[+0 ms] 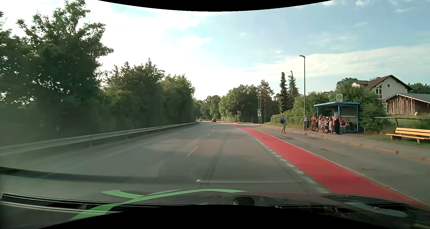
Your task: Follow the waypoints while adhering to traffic rules and regulations
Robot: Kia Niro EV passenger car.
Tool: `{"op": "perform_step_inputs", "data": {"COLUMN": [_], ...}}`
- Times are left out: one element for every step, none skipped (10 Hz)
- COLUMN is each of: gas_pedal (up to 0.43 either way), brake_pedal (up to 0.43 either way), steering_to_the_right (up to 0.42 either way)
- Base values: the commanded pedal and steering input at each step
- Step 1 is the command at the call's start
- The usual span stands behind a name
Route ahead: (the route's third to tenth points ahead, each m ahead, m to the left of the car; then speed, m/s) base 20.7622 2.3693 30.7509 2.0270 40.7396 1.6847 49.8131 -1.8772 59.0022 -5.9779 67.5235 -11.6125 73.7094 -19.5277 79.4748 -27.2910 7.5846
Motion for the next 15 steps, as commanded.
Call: {"op": "perform_step_inputs", "data": {"gas_pedal": [0.087, 0.098, 0.11, 0.11, 0.11, 0.11, 0.118, 0.118, 0.118, 0.118, 0.13, 0.13, 0.13, 0.13, 0.13], "brake_pedal": [0.0, 0.0, 0.0, 0.0, 0.0, 0.0, 0.0, 0.0, 0.0, 0.0, 0.0, 0.0, 0.0, 0.0, 0.0], "steering_to_the_right": [-0.004, -0.003, -0.002, -0.002, -0.002, -0.002, -0.002, -0.001, 0.0, 0.001, 0.004, 0.006, 0.011, 0.02, 0.029]}}
